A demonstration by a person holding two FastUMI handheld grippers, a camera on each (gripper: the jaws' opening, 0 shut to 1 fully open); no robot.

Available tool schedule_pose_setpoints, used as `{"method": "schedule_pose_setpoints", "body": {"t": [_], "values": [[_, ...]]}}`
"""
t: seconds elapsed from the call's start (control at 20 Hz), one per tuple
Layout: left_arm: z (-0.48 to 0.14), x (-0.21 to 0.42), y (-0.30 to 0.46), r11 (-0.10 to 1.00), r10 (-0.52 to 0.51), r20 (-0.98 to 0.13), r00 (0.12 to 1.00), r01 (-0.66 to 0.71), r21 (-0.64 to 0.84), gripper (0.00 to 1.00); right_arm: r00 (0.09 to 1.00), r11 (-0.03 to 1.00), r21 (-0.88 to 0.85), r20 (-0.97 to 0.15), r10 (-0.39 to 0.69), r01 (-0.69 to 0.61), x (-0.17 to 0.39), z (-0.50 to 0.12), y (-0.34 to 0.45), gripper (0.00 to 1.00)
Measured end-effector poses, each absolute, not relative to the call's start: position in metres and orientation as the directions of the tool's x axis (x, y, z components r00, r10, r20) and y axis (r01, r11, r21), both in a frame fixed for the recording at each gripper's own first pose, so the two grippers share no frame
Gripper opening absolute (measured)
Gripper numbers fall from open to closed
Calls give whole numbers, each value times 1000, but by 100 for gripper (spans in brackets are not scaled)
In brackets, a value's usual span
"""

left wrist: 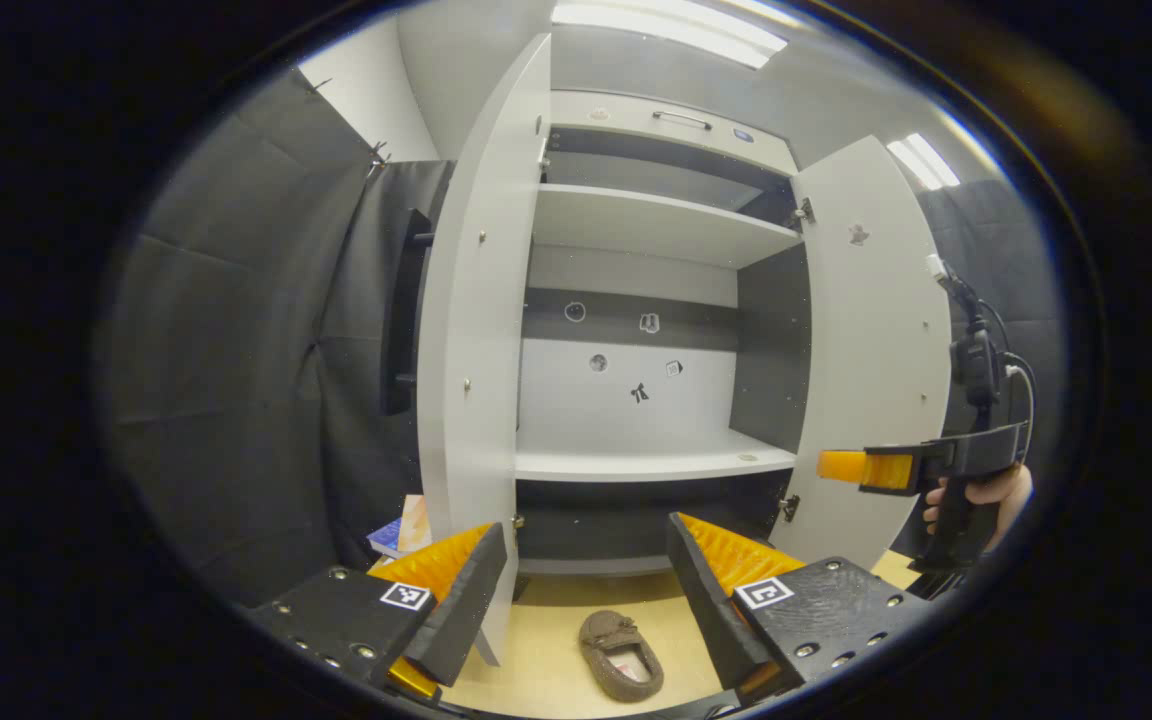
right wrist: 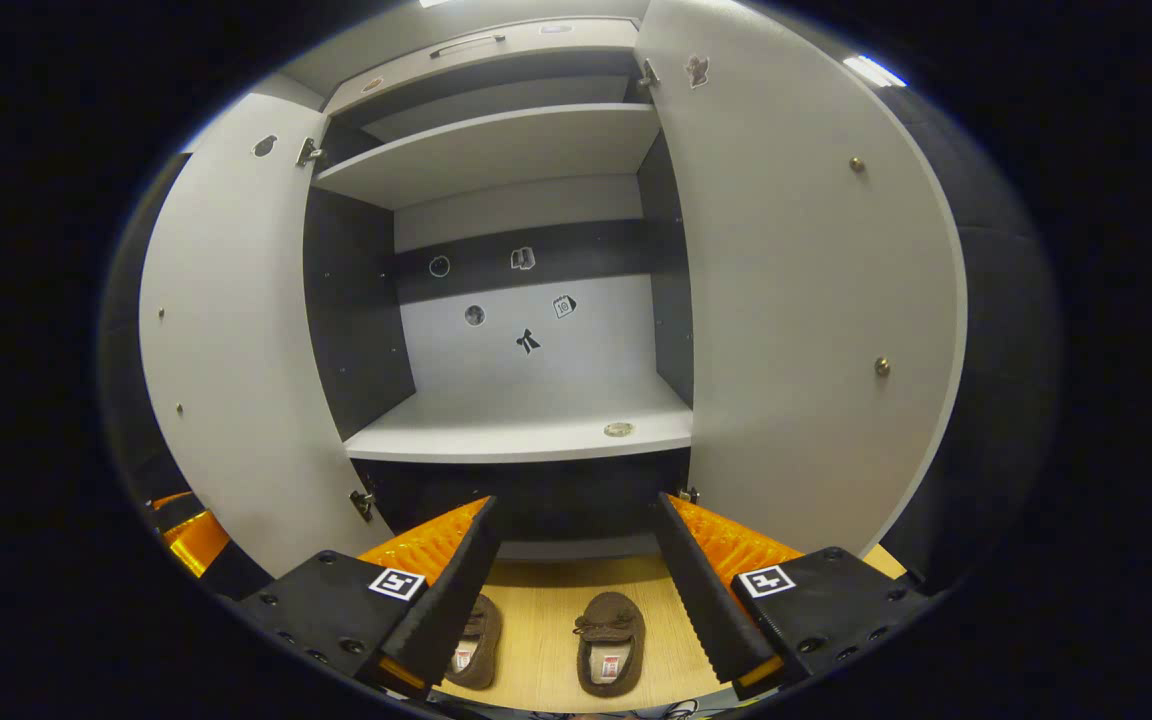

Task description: Grab one shoe with the right hand and put it into the shoe cabinet, grab the other shoe with the left hand and put it into the shoe cabinet; then close the right door with the right hand and the left door with the left hand.

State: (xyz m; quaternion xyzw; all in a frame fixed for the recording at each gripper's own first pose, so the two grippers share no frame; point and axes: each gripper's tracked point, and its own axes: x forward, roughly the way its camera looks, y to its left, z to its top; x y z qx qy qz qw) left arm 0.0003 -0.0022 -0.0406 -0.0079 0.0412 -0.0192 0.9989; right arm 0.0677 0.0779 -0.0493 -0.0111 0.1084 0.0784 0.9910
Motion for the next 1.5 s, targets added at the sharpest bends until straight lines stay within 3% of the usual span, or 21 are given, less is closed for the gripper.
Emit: {"method": "schedule_pose_setpoints", "body": {"t": [0.1, 0.15, 0.25, 0.6, 1.3, 1.5], "values": [[-47, -1, -7, 999, -52, -100, 994, 52, -8, 93, 947, 984, 10, -270, 172, -176, 73, -72, 84, 94], [-49, -1, -8, 998, -59, -107, 993, 59, -4, 97, 937, 982, 31, -294, 189, -188, 74, -84, 87, 98], [-55, -2, -11, 997, -70, -123, 990, 71, 1, 93, 917, 980, 64, -344, 201, -191, 78, -108, 92, 98], [-86, 4, -21, 994, -102, -207, 973, 105, 3, 94, 797, 982, 100, -573, 190, -162, 79, -212, 98, 98], [-138, 2, -35, 987, -149, -325, 934, 161, 10, 94, 628, 983, 63, -762, 159, -172, 86, -352, 110, 99], [-145, 3, -33, 988, -146, -338, 930, 156, 2, 94, 635, 993, 0, -769, 74, -116, 108, -382, 96, 98]]}}
